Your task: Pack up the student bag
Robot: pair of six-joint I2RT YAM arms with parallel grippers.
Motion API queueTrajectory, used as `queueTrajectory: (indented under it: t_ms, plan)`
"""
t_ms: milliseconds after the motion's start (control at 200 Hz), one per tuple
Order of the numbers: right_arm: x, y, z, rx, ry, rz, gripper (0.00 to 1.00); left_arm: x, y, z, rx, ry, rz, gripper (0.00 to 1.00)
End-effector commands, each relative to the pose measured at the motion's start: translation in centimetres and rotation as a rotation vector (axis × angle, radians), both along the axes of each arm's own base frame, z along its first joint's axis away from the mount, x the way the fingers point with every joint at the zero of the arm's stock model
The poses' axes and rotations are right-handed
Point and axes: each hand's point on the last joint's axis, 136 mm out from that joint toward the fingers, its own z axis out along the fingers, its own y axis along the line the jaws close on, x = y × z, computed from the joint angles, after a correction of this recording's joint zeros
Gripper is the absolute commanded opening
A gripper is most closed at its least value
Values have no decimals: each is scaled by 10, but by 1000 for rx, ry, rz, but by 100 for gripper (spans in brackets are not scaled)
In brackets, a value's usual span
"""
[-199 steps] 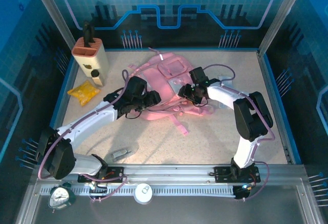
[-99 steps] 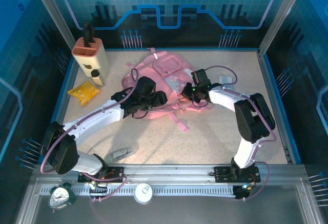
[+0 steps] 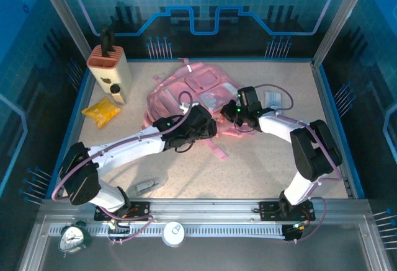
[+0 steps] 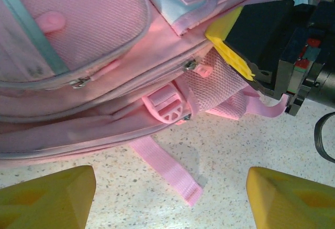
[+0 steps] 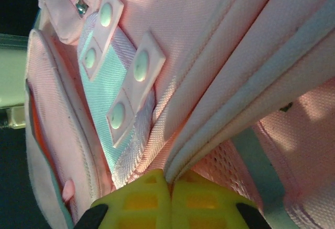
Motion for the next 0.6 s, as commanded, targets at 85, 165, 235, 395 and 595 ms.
queueTrajectory:
  t_ms: [85, 165, 235, 395, 595]
  plan:
    - [-3, 6, 50, 104, -108, 8, 0, 7, -15, -7, 58, 8, 43, 74]
    - [-4, 9, 56, 134, -110, 10, 0, 10, -24, -13, 64, 20, 47, 73]
    - [-7, 10, 62, 150, -112, 11, 0, 14, -30, -16, 59, 24, 49, 72]
    - [-10, 8, 73, 149, -131, -7, 0, 25, -44, -25, 38, 20, 57, 70]
    - [-16, 2, 79, 153, -140, -35, 0, 45, -40, -45, 75, 4, 106, 66]
